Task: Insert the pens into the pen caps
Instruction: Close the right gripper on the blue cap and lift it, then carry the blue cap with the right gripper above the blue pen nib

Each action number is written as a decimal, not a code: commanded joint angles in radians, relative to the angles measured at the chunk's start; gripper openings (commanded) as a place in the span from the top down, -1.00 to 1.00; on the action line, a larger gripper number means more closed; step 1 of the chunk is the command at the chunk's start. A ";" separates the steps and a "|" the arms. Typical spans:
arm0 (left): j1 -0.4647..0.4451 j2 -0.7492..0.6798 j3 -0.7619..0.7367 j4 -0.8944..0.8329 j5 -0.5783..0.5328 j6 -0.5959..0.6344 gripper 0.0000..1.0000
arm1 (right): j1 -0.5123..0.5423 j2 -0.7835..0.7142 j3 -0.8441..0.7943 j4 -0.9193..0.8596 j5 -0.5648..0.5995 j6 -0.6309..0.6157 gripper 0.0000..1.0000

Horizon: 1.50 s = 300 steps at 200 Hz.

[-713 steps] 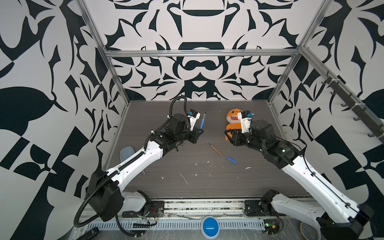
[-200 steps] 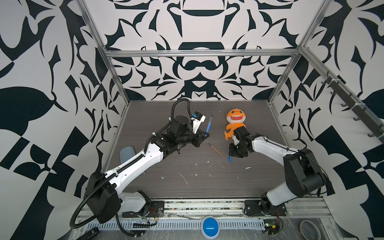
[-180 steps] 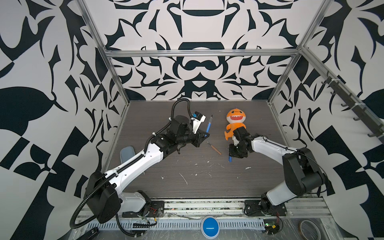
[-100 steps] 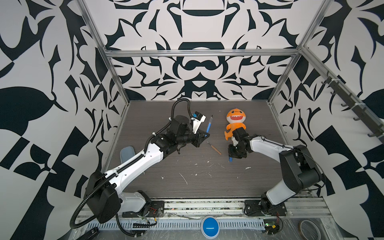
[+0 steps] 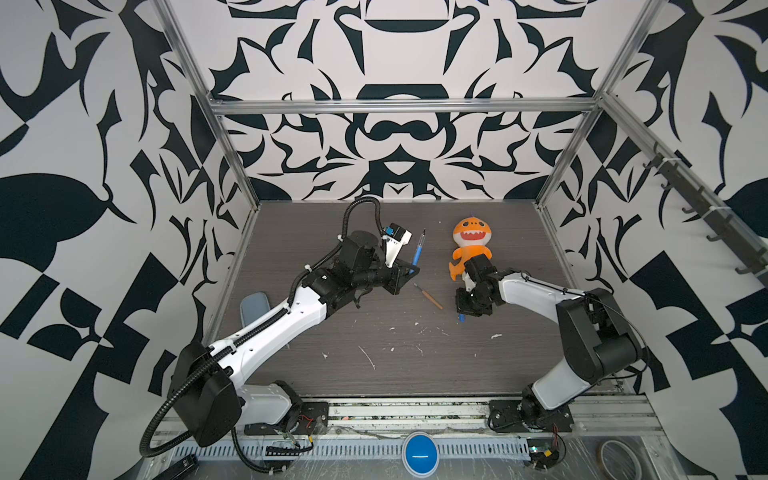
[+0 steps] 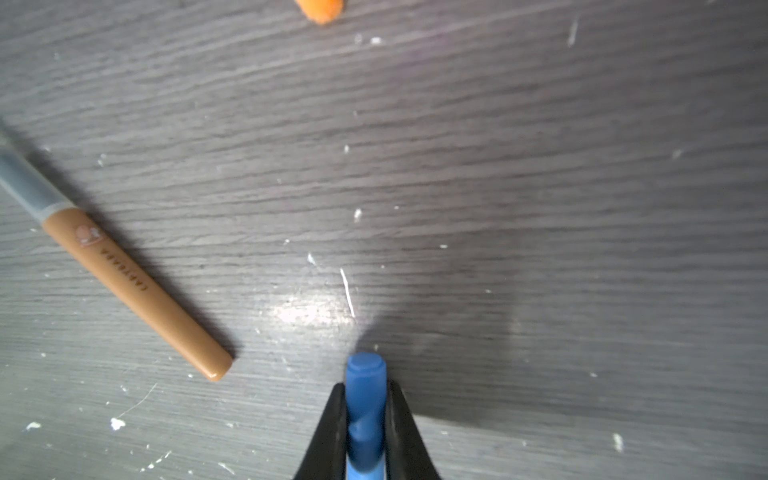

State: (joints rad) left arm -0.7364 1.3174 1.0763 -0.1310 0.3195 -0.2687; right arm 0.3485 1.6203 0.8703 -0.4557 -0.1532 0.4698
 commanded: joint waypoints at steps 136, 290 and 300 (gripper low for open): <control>-0.013 -0.115 -0.148 0.251 0.069 0.038 1.00 | 0.134 -0.571 0.134 0.278 0.004 0.044 0.74; -0.060 -0.135 -0.171 0.276 0.074 0.091 1.00 | 0.291 -0.528 0.301 0.623 0.017 0.066 0.78; -0.060 -0.135 -0.169 0.275 0.074 0.089 1.00 | 0.297 -0.539 0.292 0.620 0.025 0.064 0.77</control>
State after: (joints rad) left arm -0.7918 1.2053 0.8970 0.1371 0.3836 -0.1894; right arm 0.6292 1.1122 1.1397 0.1089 -0.1440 0.5323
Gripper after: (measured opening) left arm 0.141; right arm 0.152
